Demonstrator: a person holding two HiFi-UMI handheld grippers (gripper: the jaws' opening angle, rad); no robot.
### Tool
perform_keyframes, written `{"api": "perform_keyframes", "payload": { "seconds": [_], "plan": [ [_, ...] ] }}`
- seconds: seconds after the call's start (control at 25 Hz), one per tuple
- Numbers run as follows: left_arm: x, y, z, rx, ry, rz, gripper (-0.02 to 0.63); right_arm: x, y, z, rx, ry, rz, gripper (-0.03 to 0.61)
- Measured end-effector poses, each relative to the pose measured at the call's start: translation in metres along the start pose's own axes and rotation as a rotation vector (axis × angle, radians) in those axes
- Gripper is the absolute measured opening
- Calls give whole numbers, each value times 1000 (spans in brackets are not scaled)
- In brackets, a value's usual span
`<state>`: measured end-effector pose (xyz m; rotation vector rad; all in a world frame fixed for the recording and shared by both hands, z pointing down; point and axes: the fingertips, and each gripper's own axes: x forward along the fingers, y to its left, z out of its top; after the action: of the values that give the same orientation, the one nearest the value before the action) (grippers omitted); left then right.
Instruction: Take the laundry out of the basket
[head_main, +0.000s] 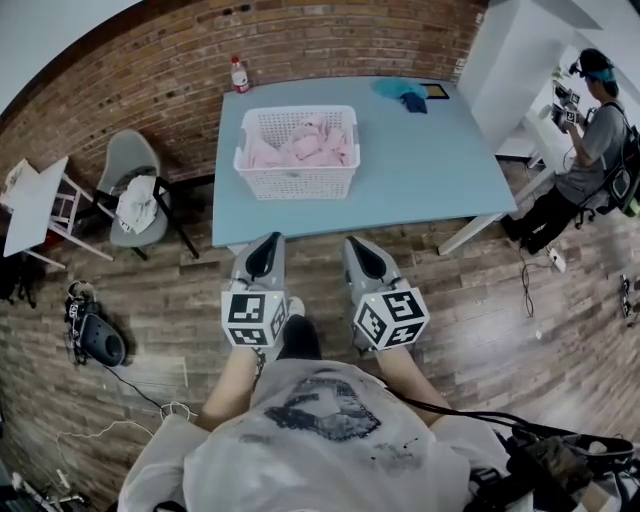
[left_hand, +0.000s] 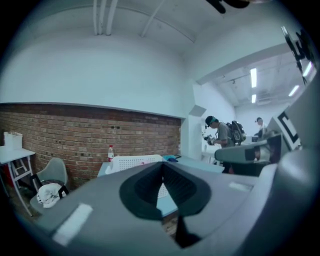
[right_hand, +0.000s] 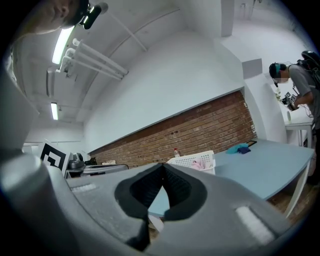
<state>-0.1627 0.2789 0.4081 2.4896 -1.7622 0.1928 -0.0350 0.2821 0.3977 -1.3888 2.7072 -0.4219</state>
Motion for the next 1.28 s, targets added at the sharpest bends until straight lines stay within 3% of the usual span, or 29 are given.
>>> {"api": "perform_keyframes", "payload": {
  "seconds": [0.72, 1.04, 1.28],
  "plan": [
    [165, 140, 12, -31, 53, -80, -9, 200, -48, 9, 38, 73, -91, -3],
    [215, 176, 20, -37, 60, -160, -9, 245, -78, 27, 46, 24, -233, -3],
    [240, 191, 20, -41, 77, -188, -9, 260, -96, 30, 60, 31, -286, -3]
  ]
}}
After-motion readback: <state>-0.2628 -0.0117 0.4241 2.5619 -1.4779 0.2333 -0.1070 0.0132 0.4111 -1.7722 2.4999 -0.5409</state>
